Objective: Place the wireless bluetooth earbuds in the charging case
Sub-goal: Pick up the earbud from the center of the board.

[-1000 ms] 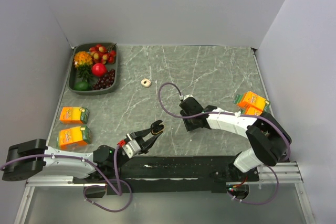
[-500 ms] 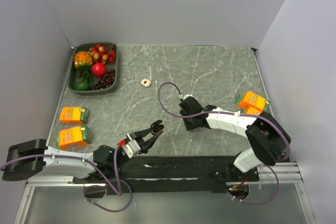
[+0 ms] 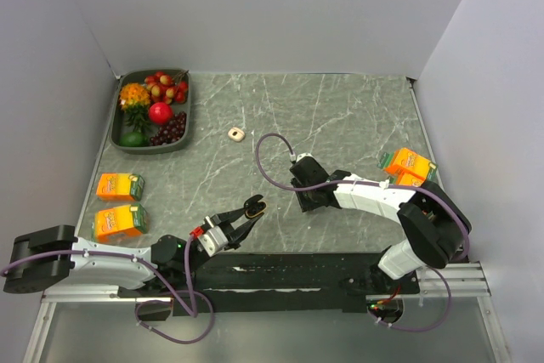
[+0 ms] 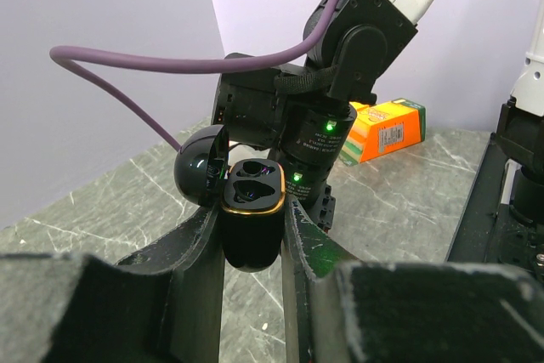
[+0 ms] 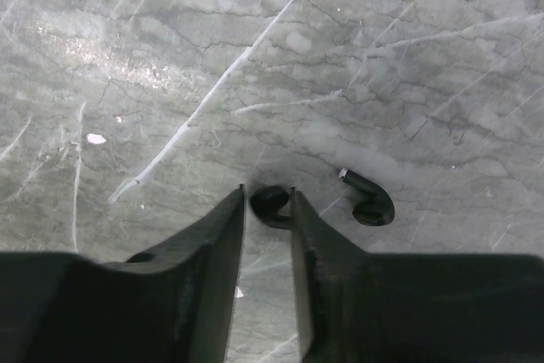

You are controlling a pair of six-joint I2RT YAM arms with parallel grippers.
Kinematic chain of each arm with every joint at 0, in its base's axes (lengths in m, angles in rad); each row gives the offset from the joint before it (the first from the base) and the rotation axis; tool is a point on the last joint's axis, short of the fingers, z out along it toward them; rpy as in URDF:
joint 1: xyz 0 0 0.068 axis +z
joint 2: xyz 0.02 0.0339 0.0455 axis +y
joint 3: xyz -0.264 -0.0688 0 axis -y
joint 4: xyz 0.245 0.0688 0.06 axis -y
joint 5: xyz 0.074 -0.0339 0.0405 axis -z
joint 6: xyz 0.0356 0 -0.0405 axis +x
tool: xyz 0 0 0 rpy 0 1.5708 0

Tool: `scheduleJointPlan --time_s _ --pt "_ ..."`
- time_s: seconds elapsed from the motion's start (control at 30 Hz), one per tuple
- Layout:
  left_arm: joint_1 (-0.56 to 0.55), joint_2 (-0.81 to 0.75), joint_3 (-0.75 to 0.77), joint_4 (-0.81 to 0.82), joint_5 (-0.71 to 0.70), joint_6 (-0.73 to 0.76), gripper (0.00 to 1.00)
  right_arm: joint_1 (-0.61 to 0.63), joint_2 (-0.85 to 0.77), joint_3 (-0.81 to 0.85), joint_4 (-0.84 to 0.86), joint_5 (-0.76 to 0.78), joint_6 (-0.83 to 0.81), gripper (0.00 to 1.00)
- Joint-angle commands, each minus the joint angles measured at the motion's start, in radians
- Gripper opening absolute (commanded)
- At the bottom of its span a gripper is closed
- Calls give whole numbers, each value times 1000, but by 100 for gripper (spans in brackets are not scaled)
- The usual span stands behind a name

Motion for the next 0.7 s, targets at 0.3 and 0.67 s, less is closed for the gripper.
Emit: scheduleJointPlan --time_s 0.3,0.67 --pt "-6 -10 -65 96 -5 -7 1 -2 -11 38 -5 4 6 14" --pt "-8 -1 -58 119 -22 1 1 -16 -227 73 -31 -76 49 3"
